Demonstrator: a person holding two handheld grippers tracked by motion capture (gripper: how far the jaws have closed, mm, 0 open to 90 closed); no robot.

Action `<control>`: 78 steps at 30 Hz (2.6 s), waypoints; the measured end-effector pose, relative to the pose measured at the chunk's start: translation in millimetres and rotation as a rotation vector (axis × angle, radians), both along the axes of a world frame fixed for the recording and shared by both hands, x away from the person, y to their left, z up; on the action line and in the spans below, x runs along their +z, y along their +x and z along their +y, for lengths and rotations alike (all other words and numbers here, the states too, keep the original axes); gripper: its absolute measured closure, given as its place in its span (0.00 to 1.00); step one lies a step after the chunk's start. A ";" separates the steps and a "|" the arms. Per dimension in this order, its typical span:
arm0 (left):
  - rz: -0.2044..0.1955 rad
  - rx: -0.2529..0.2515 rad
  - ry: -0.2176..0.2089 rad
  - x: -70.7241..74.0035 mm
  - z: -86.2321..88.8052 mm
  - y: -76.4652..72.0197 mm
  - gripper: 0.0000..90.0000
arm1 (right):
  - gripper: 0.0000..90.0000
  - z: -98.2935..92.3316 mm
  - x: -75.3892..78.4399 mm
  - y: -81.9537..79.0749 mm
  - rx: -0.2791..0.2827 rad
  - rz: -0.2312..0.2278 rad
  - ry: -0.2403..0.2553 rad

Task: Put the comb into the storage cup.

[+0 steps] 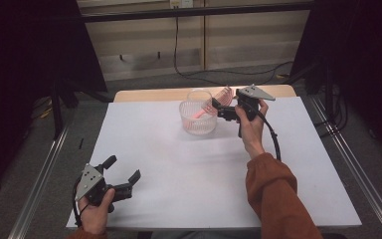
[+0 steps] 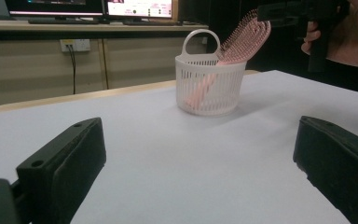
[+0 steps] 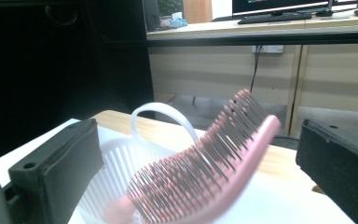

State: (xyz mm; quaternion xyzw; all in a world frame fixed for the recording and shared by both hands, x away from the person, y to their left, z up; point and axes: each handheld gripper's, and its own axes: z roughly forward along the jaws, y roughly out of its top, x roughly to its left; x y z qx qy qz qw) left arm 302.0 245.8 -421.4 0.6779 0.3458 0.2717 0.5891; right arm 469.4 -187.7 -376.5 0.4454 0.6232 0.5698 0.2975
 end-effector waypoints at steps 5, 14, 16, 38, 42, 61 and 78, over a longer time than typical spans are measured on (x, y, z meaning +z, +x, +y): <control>-0.005 -0.003 -0.012 0.5 -0.8 -1.0 0.03 | 0.00 -4.1 0.9 -9.0 0.001 -0.019 -0.009; 0.006 -0.007 -0.007 -1.1 -2.4 -0.8 0.03 | 0.00 -11.7 2.1 -21.7 -0.021 -0.016 -0.023; 0.005 -0.010 -0.004 -0.9 -2.8 -0.9 0.03 | 0.00 -13.3 2.2 -25.4 -0.023 -0.019 -0.025; -0.002 0.004 -0.008 -0.3 -1.7 -1.1 0.03 | 0.00 -25.3 -3.4 -63.9 -0.001 -0.053 -0.039; -0.002 0.005 -0.008 -0.2 -1.6 -1.2 0.03 | 0.00 -26.0 -6.2 -71.6 0.010 -0.055 -0.053; -0.004 0.015 -0.016 0.5 -1.8 -2.6 0.03 | 0.00 -46.8 -13.1 -109.4 -0.030 -0.107 -0.065; -0.012 0.042 -0.025 2.5 -1.8 -4.5 0.03 | 0.00 -67.0 -18.7 -144.9 -0.072 -0.103 -0.063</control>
